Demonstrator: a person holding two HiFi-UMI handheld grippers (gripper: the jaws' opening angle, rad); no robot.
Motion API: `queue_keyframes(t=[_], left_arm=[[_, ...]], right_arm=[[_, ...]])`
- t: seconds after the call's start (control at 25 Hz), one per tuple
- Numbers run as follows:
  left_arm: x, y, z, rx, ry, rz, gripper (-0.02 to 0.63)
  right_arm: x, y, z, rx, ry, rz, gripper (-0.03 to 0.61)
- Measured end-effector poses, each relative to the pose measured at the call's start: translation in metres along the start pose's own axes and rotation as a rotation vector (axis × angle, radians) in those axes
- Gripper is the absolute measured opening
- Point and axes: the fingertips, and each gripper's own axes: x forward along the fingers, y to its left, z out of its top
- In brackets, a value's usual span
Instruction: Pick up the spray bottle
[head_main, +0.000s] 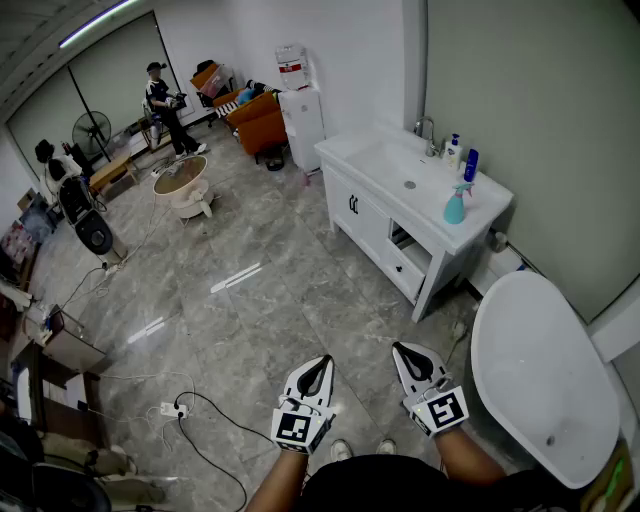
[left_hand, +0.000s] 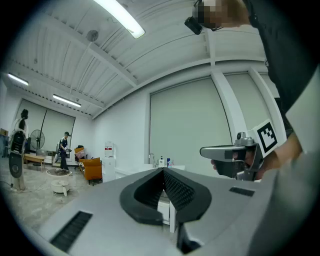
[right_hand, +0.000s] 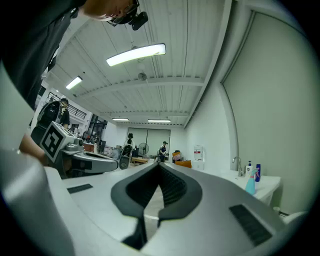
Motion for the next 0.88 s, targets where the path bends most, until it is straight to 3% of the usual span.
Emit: queue_keyframes(t=[0.16, 0.56, 0.88], left_arm=[[0.009, -0.006, -0.001, -0.02, -0.039, 0.002, -0.003], [-0.001, 0.003, -0.004, -0.011, -0.026, -0.014, -0.003], [-0.012, 0.02, -0.007, -0.009, -0.026, -0.03, -0.003]], right_arm=[[-0.001, -0.011, 0.0, -0.036, -0.005, -0.008, -0.003], [0.004, -0.001, -0.001, -0.033, 0.01, -0.023, -0.003], [0.014, 0.011, -0.001, -0.056, -0.015, -0.083, 0.0]])
